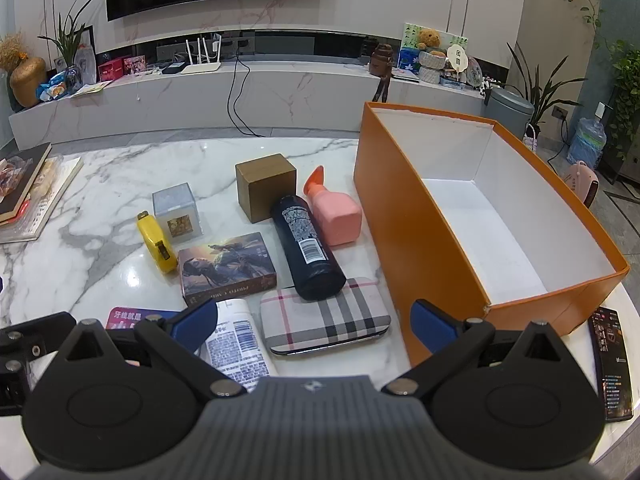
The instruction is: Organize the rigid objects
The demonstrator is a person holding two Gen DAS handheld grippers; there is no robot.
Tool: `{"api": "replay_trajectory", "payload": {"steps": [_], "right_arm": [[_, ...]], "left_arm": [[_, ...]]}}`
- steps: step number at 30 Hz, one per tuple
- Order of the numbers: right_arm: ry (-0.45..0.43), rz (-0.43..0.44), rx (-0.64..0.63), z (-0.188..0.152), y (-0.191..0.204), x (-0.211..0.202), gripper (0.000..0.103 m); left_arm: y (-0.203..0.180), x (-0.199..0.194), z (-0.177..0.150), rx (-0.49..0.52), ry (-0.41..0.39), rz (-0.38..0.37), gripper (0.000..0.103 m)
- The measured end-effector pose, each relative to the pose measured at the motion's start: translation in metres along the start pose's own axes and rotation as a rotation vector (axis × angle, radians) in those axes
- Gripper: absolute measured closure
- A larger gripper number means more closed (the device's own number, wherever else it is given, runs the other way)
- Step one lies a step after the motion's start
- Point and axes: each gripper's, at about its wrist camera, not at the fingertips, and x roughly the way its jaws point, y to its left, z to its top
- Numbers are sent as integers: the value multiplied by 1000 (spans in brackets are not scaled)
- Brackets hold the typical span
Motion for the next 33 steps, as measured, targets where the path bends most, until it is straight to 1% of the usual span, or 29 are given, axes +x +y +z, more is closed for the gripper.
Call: {"api": "replay_trajectory", "payload": {"steps": [33], "right_arm": [[0, 2, -5, 0, -1, -1, 1]], "left_arm": [[-2, 0, -2, 4, 6, -1, 0]]}}
